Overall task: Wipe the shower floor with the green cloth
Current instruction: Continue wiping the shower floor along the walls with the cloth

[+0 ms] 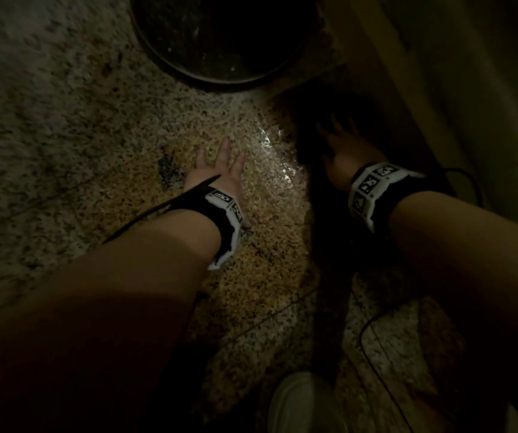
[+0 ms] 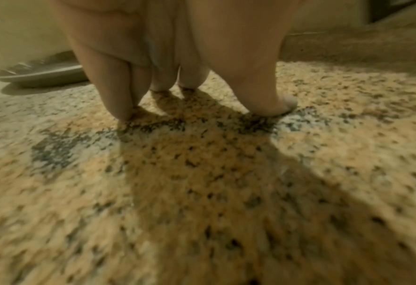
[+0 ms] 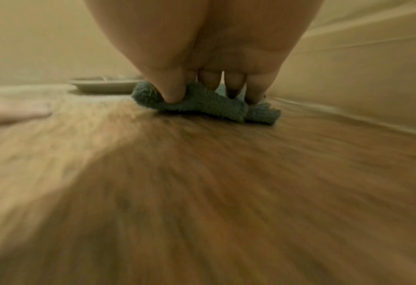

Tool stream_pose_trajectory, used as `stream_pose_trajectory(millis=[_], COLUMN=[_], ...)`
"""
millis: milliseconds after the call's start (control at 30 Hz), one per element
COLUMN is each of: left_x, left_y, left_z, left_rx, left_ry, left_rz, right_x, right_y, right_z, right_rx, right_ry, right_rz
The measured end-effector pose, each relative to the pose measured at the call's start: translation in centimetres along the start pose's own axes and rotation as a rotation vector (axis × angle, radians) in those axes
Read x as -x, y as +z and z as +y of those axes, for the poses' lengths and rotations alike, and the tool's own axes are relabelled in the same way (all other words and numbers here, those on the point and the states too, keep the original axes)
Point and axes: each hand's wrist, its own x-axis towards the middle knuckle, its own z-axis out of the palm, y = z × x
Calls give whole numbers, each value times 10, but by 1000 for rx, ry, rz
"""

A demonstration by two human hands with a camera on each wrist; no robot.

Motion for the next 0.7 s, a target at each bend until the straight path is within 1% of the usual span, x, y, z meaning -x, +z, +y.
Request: stream_pose_trajectory(millis=[167, 300, 467, 567, 700], left_x=[4, 2, 2, -1, -6], left_y=[1, 2, 3, 4, 8], left_z=[-3, -4, -3, -3, -6], left_rx=[-13, -6, -5, 12, 27], left_ry=[22, 23, 12, 3, 31], left_rz=[28, 36, 46, 30, 38], right_x=[31, 35, 2, -28, -47], right_y=[19, 23, 2, -17, -29], right_z=[28, 30, 7, -13, -45], right_rx=[34, 45, 13, 33, 72], right_ry=[49, 49, 87, 30, -40], right_rz=[-72, -84, -72, -2, 17])
